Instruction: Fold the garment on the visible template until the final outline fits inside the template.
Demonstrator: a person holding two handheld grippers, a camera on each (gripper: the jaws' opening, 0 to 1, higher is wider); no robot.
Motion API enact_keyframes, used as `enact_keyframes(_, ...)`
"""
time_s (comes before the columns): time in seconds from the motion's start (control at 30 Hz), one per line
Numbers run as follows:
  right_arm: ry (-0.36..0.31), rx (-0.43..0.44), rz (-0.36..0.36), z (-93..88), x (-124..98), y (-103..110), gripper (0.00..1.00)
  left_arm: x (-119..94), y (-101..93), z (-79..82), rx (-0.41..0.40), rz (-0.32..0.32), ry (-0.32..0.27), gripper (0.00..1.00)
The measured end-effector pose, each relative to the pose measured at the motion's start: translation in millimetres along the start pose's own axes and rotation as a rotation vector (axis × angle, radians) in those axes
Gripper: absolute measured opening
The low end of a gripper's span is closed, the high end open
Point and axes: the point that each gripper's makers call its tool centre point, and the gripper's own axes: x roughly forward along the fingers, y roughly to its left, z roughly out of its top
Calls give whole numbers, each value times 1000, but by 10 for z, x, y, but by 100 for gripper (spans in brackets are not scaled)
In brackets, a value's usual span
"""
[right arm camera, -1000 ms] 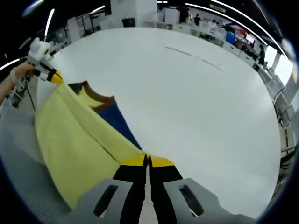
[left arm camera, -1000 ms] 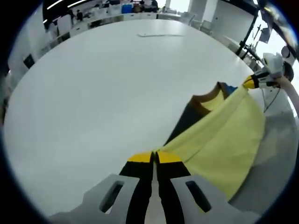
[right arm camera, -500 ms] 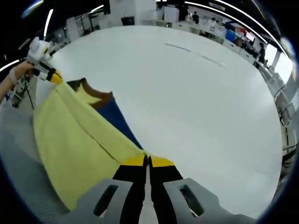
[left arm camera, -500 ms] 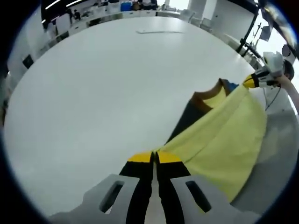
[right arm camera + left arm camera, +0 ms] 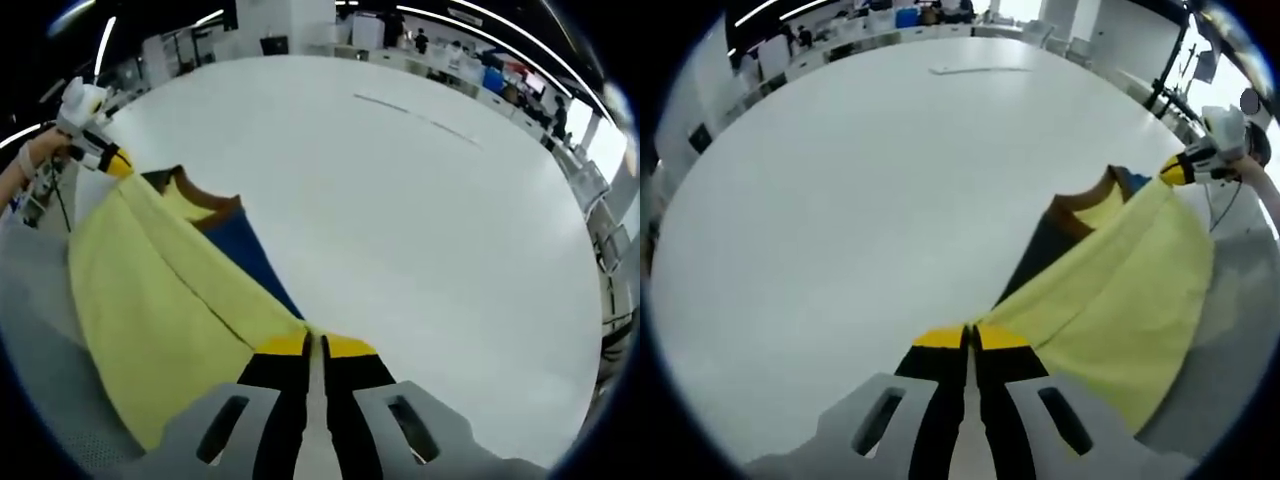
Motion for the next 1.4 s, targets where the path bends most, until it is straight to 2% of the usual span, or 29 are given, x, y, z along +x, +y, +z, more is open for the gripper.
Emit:
enact_keyframes(0.3,-14,-3,-21,-3,-65,-37,8,-81,33,32,13,17,-11,3)
enact_keyframes(0.6,-33,-13,-43,48,-159,-95,9,-220,97,180,58,56,-41,4)
enact_keyframes(0.73,-53,-25,-35,95,-194,-77,13,-267,96,203,97,63,-43,6)
enact_keyframes(0.9,-60,-42,-41,135,-264,-72,17,-340,96,212,105,71,-51,10)
enact_keyframes(1.07,-55,-65,-58,129,-305,-97,24,-430,87,208,130,77,-49,13)
enact_keyframes(1.4,-56,-84,-57,122,-400,-62,32,-600,43,215,151,79,-67,20)
